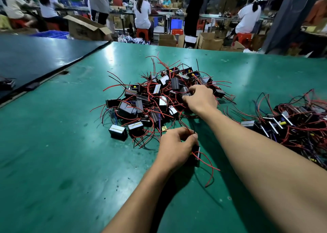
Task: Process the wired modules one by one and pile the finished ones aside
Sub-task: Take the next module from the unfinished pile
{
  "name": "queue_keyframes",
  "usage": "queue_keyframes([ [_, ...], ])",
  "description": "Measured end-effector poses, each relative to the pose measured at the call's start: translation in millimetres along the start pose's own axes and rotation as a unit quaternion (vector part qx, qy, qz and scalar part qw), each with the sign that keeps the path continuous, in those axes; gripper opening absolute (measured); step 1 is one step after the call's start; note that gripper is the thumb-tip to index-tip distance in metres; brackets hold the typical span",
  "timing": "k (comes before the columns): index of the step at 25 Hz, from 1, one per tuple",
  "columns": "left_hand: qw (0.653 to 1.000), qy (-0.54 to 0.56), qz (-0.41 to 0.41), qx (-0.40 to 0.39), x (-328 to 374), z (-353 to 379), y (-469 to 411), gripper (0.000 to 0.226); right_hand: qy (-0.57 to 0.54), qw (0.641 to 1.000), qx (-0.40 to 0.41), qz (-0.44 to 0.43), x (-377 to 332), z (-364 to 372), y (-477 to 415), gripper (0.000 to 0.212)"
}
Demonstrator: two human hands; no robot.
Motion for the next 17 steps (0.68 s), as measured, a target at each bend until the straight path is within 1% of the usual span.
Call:
queue_keyframes([
  [1,1.0,0.0,-0.002,0.0,0,0,-1,0.013,-0.049,0.999,-0.006,0.014,-1,-2,-2,0.042],
  [2,1.0,0.001,-0.003,-0.001,-1,0,-1,0.013,-0.126,0.991,-0.018,0.029,-2,-6,-3,0.037],
  [3,1.0,0.001,-0.005,-0.002,-1,0,-1,0.013,-0.219,0.974,-0.027,0.045,-4,-12,-4,0.027],
  [4,1.0,0.001,-0.008,-0.003,0,0,0,0.013,-0.308,0.948,-0.036,0.067,-5,-20,-5,0.013],
  [5,1.0,-0.001,-0.009,-0.003,0,0,0,0.014,-0.381,0.918,-0.056,0.098,-6,-27,-5,0.005],
  [6,1.0,-0.001,-0.009,-0.003,1,-1,0,0.014,-0.432,0.889,-0.083,0.125,-6,-35,-3,0.012],
  [7,1.0,0.003,-0.011,-0.004,1,-1,1,0.014,-0.464,0.867,-0.11,0.143,-5,-42,0,0.018],
  [8,1.0,0.009,-0.014,-0.006,1,-2,1,0.014,-0.483,0.853,-0.128,0.148,-4,-50,4,0.022],
  [10,1.0,0.011,-0.017,-0.008,2,-2,3,0.014,-0.518,0.829,-0.149,0.149,1,-64,13,0.025],
  [12,1.0,0.013,-0.018,-0.008,3,-2,3,0.015,-0.549,0.807,-0.157,0.153,6,-78,23,0.022],
  [15,1.0,0.009,-0.016,-0.008,3,-2,4,0.014,-0.572,0.789,-0.168,0.149,14,-95,28,0.015],
  [16,1.0,0.011,-0.016,-0.008,3,-2,4,0.014,-0.584,0.779,-0.174,0.151,15,-100,29,0.013],
  [17,1.0,0.015,-0.017,-0.007,3,-2,5,0.013,-0.603,0.761,-0.18,0.158,16,-104,28,0.012],
])
Point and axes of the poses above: each hand's wrist, its own y-axis away from the middle knuckle, its own z-axis out of the palm, x = y × z, the point moved 3 cm from there along -y, towards the middle knuckle
